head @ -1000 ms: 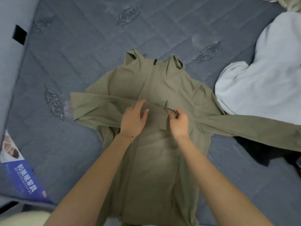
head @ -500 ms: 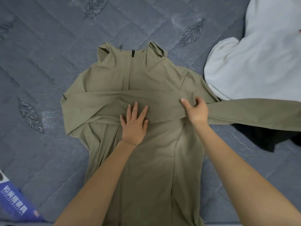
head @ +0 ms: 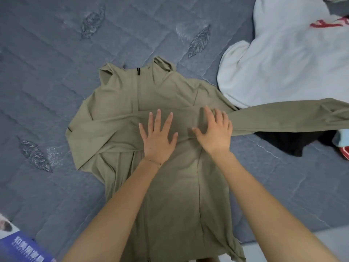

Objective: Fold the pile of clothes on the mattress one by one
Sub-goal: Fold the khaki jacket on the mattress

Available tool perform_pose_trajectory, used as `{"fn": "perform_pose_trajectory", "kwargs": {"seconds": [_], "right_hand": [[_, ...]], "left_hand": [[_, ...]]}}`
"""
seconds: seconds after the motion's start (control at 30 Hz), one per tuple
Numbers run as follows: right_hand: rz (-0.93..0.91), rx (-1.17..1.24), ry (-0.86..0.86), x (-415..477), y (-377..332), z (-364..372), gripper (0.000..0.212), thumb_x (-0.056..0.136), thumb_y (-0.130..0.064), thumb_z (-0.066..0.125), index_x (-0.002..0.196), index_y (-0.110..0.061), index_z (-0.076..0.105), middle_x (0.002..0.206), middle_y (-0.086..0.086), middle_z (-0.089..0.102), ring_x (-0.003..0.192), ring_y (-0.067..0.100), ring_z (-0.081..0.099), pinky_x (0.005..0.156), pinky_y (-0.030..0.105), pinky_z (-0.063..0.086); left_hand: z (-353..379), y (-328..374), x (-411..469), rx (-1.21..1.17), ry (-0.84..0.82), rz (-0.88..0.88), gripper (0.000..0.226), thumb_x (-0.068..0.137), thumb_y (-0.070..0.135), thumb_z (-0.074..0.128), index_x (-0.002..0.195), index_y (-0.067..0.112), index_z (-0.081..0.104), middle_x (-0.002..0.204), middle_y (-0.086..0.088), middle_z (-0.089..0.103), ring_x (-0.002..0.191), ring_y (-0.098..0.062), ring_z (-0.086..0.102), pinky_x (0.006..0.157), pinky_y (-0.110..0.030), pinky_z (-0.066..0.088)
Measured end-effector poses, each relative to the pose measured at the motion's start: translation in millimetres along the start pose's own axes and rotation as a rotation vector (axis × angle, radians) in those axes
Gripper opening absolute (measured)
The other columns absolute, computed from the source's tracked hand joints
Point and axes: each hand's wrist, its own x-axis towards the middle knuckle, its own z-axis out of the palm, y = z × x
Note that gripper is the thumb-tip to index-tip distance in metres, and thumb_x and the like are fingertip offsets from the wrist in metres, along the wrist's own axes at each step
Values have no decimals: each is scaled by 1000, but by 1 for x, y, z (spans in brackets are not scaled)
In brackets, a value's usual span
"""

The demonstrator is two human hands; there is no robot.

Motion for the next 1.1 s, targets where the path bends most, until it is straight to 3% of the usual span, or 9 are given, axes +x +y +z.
{"fn": "perform_pose_trajectory", "kwargs": {"seconds": [0.23, 0.43, 0.5, 0.57, 0.8, 0.97, 1.1], "right_hand": [[-5, -63, 80, -24, 30, -63, 79, 89, -51, 55, 153, -30, 14, 162, 6, 8, 148, 31, 1, 119, 50, 1], [93, -89, 124, -34, 103, -113, 82, 90, -56, 51, 154, -33, 5, 162, 5, 4, 148, 31, -6, 118, 52, -2], [121, -81, 139, -35, 134, -131, 82, 90, -55, 52, 154, -33, 7, 162, 4, 4, 149, 30, -6, 118, 52, -1], [134, -81, 171, -33, 168, -150, 81, 89, -53, 54, 154, -32, 9, 162, 5, 6, 149, 29, -5, 119, 52, 0], [183, -54, 186, -13, 305, -210, 79, 90, -52, 56, 154, -29, 16, 162, 6, 11, 149, 30, 3, 118, 52, 3], [208, -10, 212, 11, 379, -235, 78, 90, -52, 56, 153, -27, 18, 161, 8, 14, 148, 31, 9, 118, 49, 10], [202, -49, 204, 30, 419, -248, 75, 91, -38, 59, 153, -23, 20, 159, 12, 17, 147, 32, 12, 117, 47, 11]], "left_hand": [[-39, 59, 10, 16, 19, 100, 72, 93, 62, 39, 153, 37, 8, 162, -1, -4, 148, -28, -9, 113, -59, -7], [-38, 140, 13, -2, -4, 149, 73, 91, 65, 37, 152, 38, 8, 163, 1, -3, 148, -27, -10, 114, -59, -5], [-31, 172, 14, -1, 5, 174, 75, 87, 71, 28, 152, 37, 11, 163, -1, 2, 149, -28, -7, 114, -60, -3], [-23, 207, 14, -2, 13, 198, 76, 85, 73, 24, 152, 38, 10, 162, -2, 2, 149, -28, -5, 114, -59, -3], [20, 345, 9, -122, -13, 175, 72, 94, 61, 38, 152, 37, 4, 162, -1, -2, 148, -23, -9, 116, -52, -10], [48, 434, 14, -201, -10, 211, 72, 93, 58, 43, 153, 36, 9, 162, -3, -1, 149, -24, -9, 115, -54, -8], [67, 467, 24, -149, -48, 217, 71, 94, 58, 42, 153, 37, 9, 162, -5, -9, 147, -26, -15, 115, -60, -6]]}}
